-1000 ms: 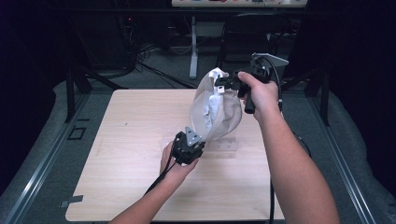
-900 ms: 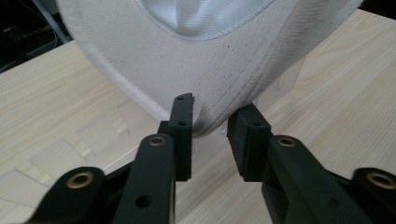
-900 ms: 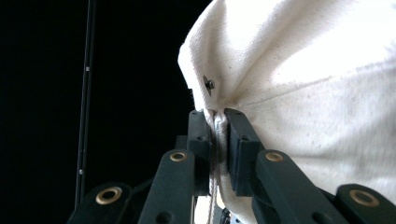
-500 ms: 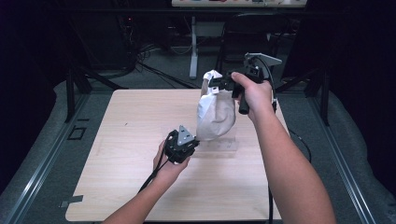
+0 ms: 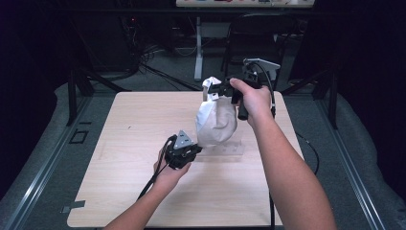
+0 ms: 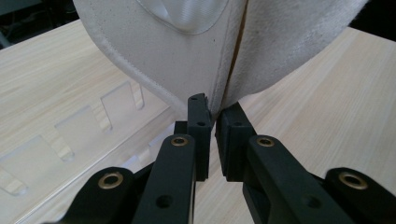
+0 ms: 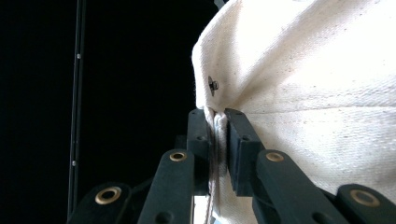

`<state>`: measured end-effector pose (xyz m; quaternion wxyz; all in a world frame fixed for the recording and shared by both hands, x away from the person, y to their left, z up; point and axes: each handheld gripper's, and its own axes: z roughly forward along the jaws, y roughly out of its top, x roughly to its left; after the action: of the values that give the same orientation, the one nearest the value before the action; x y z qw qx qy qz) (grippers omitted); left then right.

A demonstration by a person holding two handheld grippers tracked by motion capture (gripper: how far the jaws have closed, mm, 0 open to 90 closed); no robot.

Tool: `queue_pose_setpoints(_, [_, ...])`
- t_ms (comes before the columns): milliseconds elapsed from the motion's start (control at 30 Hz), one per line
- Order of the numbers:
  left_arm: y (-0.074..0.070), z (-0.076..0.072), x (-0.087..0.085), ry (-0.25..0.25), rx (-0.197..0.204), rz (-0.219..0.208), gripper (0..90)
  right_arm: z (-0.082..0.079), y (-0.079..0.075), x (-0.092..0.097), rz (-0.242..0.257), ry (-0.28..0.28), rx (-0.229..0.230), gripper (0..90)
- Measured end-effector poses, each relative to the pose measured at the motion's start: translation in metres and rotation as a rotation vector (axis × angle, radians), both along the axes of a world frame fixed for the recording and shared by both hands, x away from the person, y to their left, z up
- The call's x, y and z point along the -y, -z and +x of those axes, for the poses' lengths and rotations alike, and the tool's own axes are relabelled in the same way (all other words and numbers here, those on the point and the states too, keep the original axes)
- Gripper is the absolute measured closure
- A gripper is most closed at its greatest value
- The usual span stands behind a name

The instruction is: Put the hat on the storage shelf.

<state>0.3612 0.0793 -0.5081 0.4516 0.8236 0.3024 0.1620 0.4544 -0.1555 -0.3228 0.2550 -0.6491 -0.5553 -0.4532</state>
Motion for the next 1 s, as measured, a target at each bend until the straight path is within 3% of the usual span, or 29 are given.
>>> queue_pose_setpoints(367, [0.003,0.005,-0.014,-0.014,-0.055,-0.046,85.3,0.003,0.007,-0.011,-0.001,-0.012,-0.007,81.4])
queue_pose_setpoints(533, [0.007,0.000,-0.013,-0.035,-0.052,-0.054,85.5,0.003,0.009,-0.016,-0.002,-0.026,-0.009,81.4])
queue_pose_setpoints(767, [0.014,0.000,-0.009,-0.065,-0.068,-0.049,85.4,0.003,0.012,-0.018,-0.037,-0.035,-0.008,81.5])
queue_pose_setpoints(1000, [0.016,0.000,-0.007,-0.078,-0.078,-0.037,85.5,0.003,0.018,-0.014,-0.034,-0.028,-0.017,81.5])
